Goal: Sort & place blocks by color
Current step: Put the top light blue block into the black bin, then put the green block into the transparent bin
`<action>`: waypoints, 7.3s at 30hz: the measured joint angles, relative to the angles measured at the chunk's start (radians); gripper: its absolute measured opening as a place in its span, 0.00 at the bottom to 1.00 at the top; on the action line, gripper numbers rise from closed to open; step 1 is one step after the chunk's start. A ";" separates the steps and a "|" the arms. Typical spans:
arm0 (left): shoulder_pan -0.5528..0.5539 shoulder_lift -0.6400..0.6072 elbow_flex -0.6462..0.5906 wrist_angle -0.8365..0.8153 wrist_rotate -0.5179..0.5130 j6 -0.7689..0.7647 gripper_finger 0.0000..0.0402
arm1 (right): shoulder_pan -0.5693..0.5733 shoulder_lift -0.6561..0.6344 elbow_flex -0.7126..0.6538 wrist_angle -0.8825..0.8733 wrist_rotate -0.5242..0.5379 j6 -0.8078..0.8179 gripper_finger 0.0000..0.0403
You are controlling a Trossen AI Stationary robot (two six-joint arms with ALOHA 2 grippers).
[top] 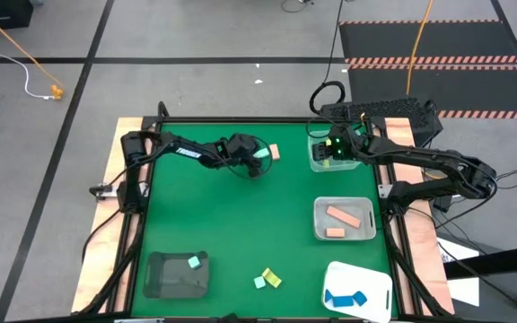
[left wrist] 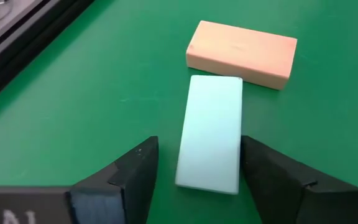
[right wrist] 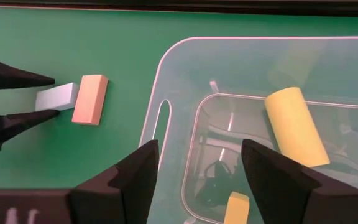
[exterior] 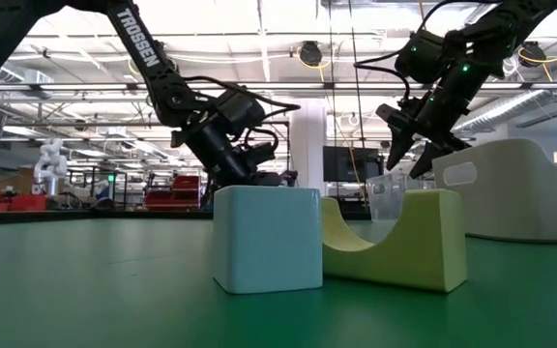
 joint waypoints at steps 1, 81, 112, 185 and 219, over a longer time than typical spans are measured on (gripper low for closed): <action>0.000 0.000 0.000 -0.001 0.000 -0.001 0.53 | 0.000 0.000 0.000 0.000 0.000 0.000 0.55; -0.419 -0.572 -0.002 -0.182 0.015 -0.418 0.32 | 0.270 0.000 0.000 0.486 -0.238 -0.076 0.55; -1.278 -0.628 -0.002 -1.009 0.071 -1.927 0.32 | 0.818 -0.001 0.000 0.658 -0.065 -0.059 0.55; -1.113 -0.613 0.000 -0.094 -0.531 -1.031 0.48 | 1.187 0.579 0.409 0.314 0.102 0.056 0.68; -1.114 -0.612 0.000 -0.141 -0.504 -0.966 0.48 | 1.191 0.814 0.409 0.485 0.266 -0.105 0.72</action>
